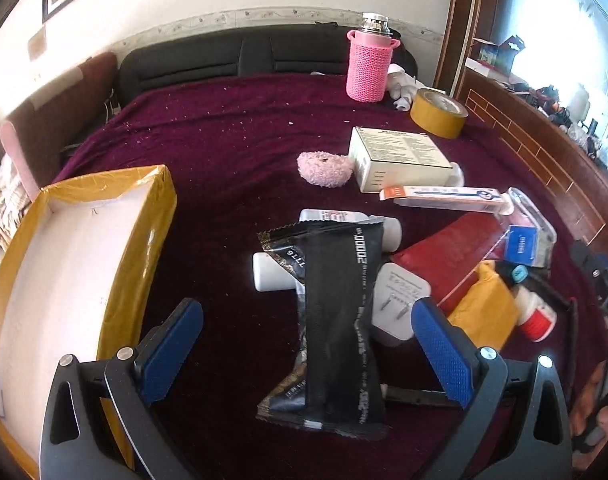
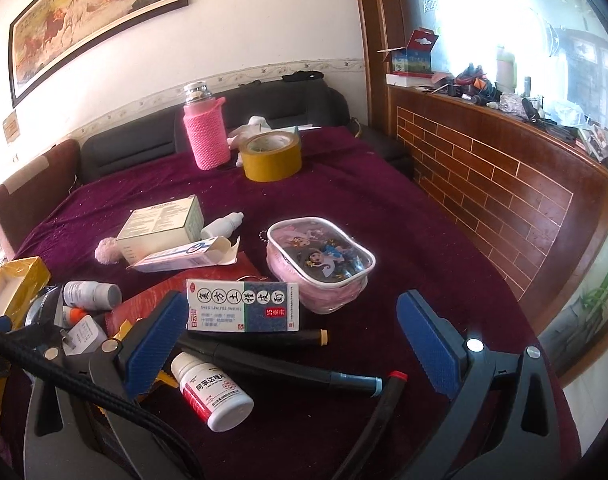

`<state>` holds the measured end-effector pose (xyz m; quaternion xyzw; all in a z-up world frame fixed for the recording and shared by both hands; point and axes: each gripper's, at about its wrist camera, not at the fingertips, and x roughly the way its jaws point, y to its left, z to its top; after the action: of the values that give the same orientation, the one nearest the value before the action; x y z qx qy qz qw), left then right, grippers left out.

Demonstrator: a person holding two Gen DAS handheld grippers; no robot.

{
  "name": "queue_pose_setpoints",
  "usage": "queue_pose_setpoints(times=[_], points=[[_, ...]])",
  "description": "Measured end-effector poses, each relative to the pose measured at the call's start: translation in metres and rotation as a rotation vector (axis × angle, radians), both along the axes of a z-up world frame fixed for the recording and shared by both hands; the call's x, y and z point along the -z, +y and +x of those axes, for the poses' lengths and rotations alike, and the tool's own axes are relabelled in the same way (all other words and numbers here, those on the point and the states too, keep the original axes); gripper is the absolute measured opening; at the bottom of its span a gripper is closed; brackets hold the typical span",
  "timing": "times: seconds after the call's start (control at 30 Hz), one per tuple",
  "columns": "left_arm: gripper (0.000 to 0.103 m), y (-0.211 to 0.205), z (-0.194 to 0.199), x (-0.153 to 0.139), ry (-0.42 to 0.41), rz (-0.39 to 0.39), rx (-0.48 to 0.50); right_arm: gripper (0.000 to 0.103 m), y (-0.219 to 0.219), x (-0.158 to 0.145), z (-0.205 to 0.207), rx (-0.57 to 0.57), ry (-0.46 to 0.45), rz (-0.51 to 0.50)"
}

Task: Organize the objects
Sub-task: 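Reach the left gripper to the yellow foil packet and grasp it, then grasp a black marker with the right gripper while the left gripper lifts the packet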

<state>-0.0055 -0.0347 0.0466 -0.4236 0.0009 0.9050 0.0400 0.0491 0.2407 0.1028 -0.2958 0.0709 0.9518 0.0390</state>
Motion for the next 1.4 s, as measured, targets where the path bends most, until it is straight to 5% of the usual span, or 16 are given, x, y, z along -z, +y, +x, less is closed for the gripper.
queue_pose_setpoints(times=[0.3, 0.47, 0.63, 0.83, 0.93, 1.0, 1.17, 1.4], points=[[0.101, -0.011, 0.004, -0.001, -0.016, 0.022, -0.029, 0.103, 0.002, 0.002, -0.002, 0.017, -0.028, -0.008], [0.101, 0.016, 0.026, -0.029, 0.054, 0.085, 0.134, 0.103, 0.002, 0.006, -0.006, 0.021, -0.055, -0.006], [0.101, 0.072, 0.03, -0.018, 0.095, -0.035, 0.34, 0.103, 0.003, 0.006, -0.005, 0.028, -0.05, -0.006], [0.099, 0.11, 0.016, 0.001, 0.072, -0.137, 0.442, 0.103, 0.009, 0.007, -0.006, 0.044, -0.055, -0.035], [0.084, 0.123, 0.013, 0.01, 0.055, -0.178, 0.473, 0.103, 0.013, 0.007, -0.006, 0.053, -0.052, -0.05], [0.042, 0.128, 0.012, 0.018, 0.014, -0.17, 0.502, 0.103, 0.015, 0.007, -0.006, 0.058, -0.051, -0.057], [0.038, 0.118, 0.017, 0.016, -0.005, -0.11, 0.473, 0.103, 0.016, 0.008, -0.006, 0.062, -0.052, -0.058], [0.038, 0.05, 0.048, -0.039, 0.078, 0.062, 0.364, 0.103, 0.01, 0.004, -0.002, 0.031, -0.022, -0.051]])
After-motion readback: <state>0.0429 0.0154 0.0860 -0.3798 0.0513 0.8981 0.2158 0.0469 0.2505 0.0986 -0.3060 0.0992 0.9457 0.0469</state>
